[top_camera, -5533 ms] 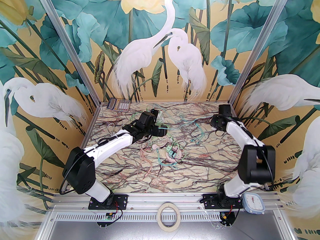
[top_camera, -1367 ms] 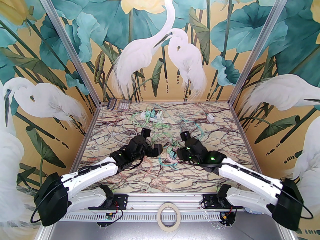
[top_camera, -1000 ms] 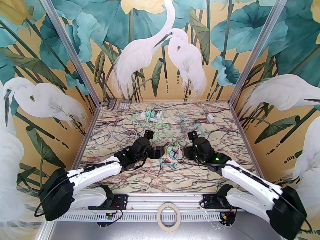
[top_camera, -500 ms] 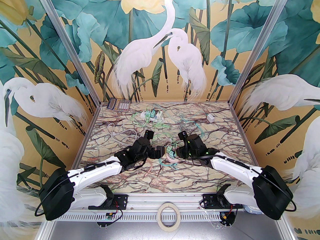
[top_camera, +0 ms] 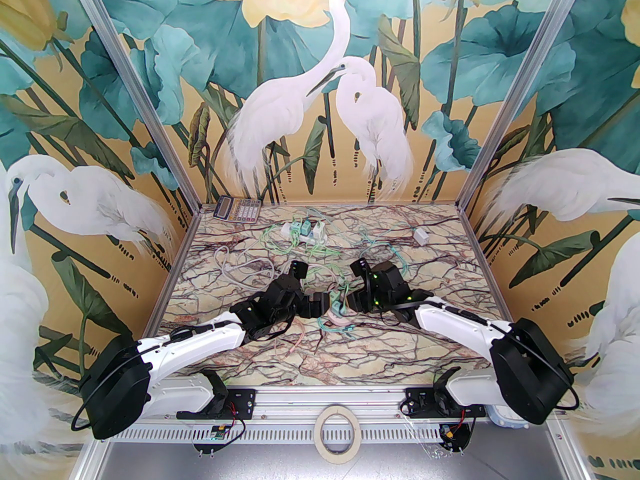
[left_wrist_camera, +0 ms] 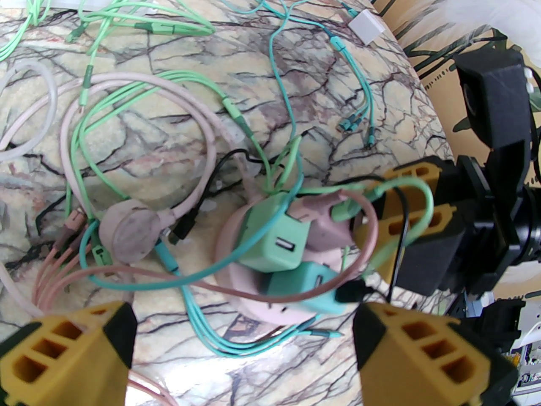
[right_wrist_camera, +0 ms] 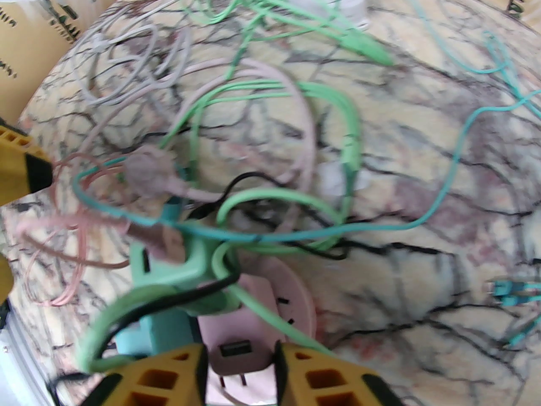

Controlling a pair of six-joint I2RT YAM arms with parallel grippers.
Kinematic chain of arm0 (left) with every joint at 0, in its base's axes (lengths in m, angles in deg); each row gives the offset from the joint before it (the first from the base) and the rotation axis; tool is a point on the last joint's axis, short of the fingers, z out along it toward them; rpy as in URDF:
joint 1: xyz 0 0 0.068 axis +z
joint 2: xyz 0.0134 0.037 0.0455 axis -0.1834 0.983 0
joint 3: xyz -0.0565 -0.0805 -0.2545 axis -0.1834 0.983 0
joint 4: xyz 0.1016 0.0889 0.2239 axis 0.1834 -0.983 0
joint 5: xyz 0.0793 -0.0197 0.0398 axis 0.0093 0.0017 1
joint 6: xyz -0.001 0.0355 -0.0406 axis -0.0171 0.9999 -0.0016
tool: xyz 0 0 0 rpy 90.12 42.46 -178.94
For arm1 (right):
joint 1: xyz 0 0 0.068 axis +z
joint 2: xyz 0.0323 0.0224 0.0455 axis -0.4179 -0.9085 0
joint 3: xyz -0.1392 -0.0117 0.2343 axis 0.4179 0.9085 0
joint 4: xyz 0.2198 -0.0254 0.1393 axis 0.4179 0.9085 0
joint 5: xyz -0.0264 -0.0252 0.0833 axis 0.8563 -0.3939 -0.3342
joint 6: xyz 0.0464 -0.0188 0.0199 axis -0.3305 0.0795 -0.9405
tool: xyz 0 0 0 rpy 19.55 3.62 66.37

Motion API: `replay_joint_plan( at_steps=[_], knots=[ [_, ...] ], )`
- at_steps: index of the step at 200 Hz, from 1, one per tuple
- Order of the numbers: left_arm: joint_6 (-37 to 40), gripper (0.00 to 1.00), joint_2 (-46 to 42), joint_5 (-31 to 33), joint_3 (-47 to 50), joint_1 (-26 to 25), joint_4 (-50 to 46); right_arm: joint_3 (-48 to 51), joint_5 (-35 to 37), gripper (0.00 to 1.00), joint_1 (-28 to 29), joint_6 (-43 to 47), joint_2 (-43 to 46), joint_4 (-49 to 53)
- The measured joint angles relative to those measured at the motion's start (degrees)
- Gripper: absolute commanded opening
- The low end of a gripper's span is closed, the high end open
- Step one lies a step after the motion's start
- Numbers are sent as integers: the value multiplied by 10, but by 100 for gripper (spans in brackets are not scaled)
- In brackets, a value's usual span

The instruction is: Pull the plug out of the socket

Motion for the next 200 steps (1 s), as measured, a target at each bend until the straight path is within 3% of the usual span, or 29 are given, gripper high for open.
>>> replay_joint_plan(
  at_steps=[56,109,200],
  knots=[
    [-33,79,-2,22,3,0,-24,0,-1,37,79,-19,0,-14],
    [-82,73,-4,17,18,0,-24,1,58,49,91,-58,1,-26],
    [-97,72,-3,8,23,0,-20,2,162,49,150,-133,21,-7]
  ],
)
